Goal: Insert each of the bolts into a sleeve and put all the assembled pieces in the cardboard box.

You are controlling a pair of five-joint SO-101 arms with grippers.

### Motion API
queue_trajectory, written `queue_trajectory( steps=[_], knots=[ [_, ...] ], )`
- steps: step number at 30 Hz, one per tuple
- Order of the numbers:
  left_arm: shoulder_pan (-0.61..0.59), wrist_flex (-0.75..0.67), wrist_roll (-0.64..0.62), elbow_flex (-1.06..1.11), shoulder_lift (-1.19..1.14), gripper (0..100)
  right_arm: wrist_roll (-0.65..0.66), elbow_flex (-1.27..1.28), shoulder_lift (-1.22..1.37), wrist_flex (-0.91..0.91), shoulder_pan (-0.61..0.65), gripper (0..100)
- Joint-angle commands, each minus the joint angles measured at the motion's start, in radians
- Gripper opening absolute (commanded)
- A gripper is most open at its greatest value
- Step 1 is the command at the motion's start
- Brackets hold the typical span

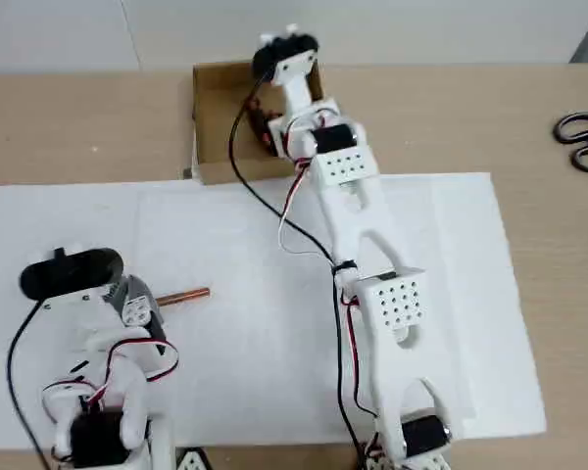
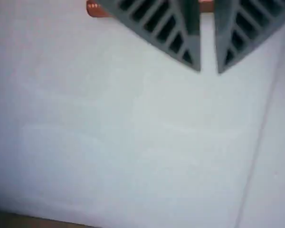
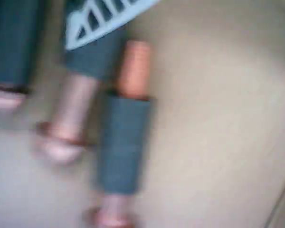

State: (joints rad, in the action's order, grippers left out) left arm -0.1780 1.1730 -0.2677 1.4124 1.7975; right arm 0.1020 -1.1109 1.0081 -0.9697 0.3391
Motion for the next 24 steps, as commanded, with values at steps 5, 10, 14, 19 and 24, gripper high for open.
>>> queue_trajectory(
  steps=[5,10,14,19,24],
  knots=[
    [0.003,-0.049,-0.046,-0.157,0.008,1,-0.008,-0.376,-0.016,-0.381,0.005,29.9],
    [0.005,-0.155,-0.044,-0.251,-0.003,1,-0.1,-0.531,-0.013,-0.704,0.001,29.9],
    [0.005,-0.157,-0.026,-0.372,-0.138,1,-0.167,-0.535,-0.019,-0.768,-0.044,29.1],
    [0.02,-0.15,-0.052,-0.67,-0.474,1,-0.167,-0.52,-0.021,-0.771,-0.074,16.4],
    [0.091,0.021,-0.138,-1.076,-0.807,1,-0.167,-0.529,-0.027,-0.773,-0.073,2.0]
  ],
)
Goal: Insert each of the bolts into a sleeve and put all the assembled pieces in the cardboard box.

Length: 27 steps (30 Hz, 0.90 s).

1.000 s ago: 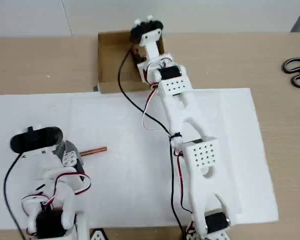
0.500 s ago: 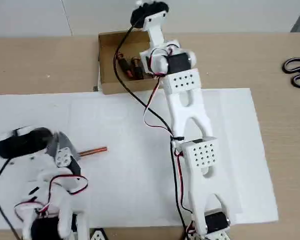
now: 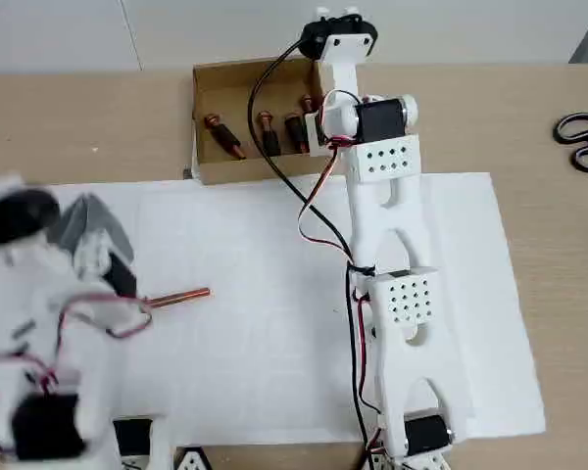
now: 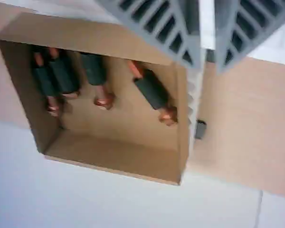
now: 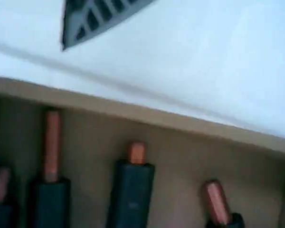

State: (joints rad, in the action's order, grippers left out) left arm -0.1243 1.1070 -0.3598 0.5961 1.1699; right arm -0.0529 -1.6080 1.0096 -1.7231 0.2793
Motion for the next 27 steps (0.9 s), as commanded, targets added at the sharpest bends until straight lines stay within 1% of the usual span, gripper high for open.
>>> queue_trajectory(
  steps=[1,3,5,8,12,15,19,22,27],
  knots=[
    [0.052,0.135,-0.068,-0.337,-0.233,1,-0.012,-0.032,-0.039,-0.021,-0.013,0.4],
    [0.077,0.222,-0.1,-0.46,-0.325,1,-0.015,-0.026,-0.082,-0.022,-0.013,0.6],
    [0.083,0.29,-0.123,-0.538,-0.382,1,-0.015,-0.025,-0.128,-0.022,-0.012,0.7],
    [0.086,0.319,-0.149,-0.555,-0.404,1,-0.014,0.015,-0.18,-0.025,-0.012,0.7],
    [0.087,0.333,-0.149,-0.555,-0.404,1,-0.012,0.184,-0.303,-0.033,-0.013,0.7],
    [0.084,0.333,-0.149,-0.555,-0.407,1,-0.011,0.423,-0.501,-0.031,-0.002,0.7],
    [0.084,0.35,-0.149,-0.555,-0.405,1,-0.011,0.898,-0.831,-0.027,0.018,1.0],
    [0.084,0.371,-0.149,-0.553,-0.41,1,-0.011,1.195,-1.056,-0.012,0.016,1.1],
    [0.084,0.373,-0.149,-0.527,-0.405,1,-0.018,1.562,-1.274,-0.002,0.01,1.2]
  ],
)
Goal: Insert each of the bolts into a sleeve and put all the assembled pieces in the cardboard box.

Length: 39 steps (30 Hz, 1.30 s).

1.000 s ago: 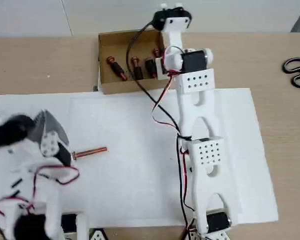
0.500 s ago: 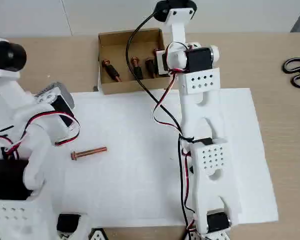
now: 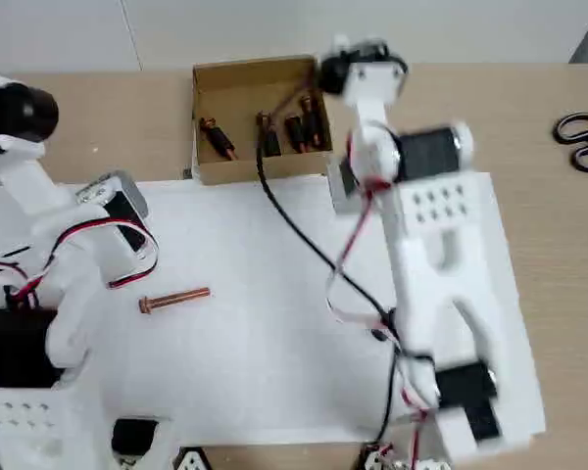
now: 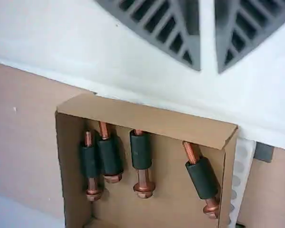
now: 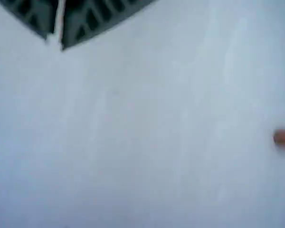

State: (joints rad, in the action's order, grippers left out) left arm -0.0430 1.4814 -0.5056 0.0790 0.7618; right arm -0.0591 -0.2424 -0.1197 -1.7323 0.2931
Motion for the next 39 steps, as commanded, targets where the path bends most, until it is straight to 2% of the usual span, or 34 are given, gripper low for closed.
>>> queue_trajectory(
  steps=[1,6,14,21,23,27,34,39],
  knots=[
    [0.002,-0.003,-0.003,0.007,0.003,1,-0.015,0.258,-0.177,0.012,-0.004,1.2],
    [0.0,-0.005,-0.031,0.094,0.005,1,-0.121,0.517,-0.317,0.064,-0.019,1.2],
    [0.0,0.0,-0.061,0.114,0.005,1,-0.29,0.809,-0.478,0.183,-0.051,1.2],
    [0.0,0.002,-0.061,0.116,0.005,1,-0.313,0.91,-0.515,0.268,-0.053,1.1],
    [-0.002,0.002,-0.061,0.116,0.005,1,-0.359,0.924,-0.515,0.277,-0.053,1.1],
    [-0.002,0.003,-0.061,0.116,0.005,1,-0.393,0.93,-0.515,0.271,-0.058,1.1],
    [-0.002,0.012,-0.066,0.116,0.005,1,-0.427,0.937,-0.513,0.236,-0.15,1.0],
    [-0.002,0.038,-0.115,0.116,0.005,1,-0.427,1.002,-0.513,0.211,-0.153,1.1]
  ],
)
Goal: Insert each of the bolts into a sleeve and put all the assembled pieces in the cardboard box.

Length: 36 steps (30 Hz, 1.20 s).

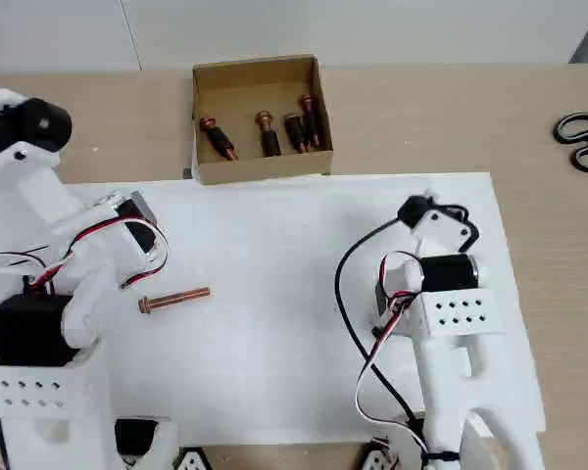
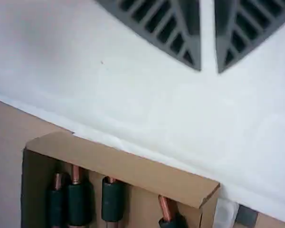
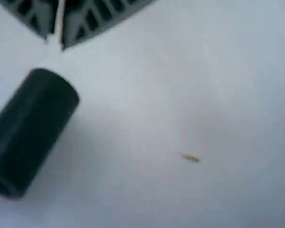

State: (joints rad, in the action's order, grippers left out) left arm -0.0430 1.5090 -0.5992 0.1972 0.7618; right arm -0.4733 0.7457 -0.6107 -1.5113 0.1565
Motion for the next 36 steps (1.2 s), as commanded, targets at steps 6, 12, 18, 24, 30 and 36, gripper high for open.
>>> queue_trajectory(
  steps=[6,12,18,24,30,36],
  knots=[
    [-0.002,0.009,-0.044,-0.002,0.005,1,-0.009,0.021,-0.024,0.025,-0.012,1.2],
    [-0.002,0.009,-0.044,-0.002,0.005,1,-0.008,0.02,-0.024,0.031,-0.012,7.9],
    [-0.002,0.009,-0.044,-0.002,0.006,1,-0.008,0.025,-0.024,0.027,-0.012,22.0],
    [-0.002,0.009,-0.044,-0.004,0.006,1,-0.006,0.044,-0.022,0.097,-0.008,19.5],
    [-0.002,0.009,-0.044,-0.004,0.006,1,-0.012,0.077,-0.022,0.156,0.058,19.5],
    [-0.003,0.009,-0.044,-0.004,0.006,1,-0.009,0.08,-0.013,0.206,0.068,19.4]
  ],
)
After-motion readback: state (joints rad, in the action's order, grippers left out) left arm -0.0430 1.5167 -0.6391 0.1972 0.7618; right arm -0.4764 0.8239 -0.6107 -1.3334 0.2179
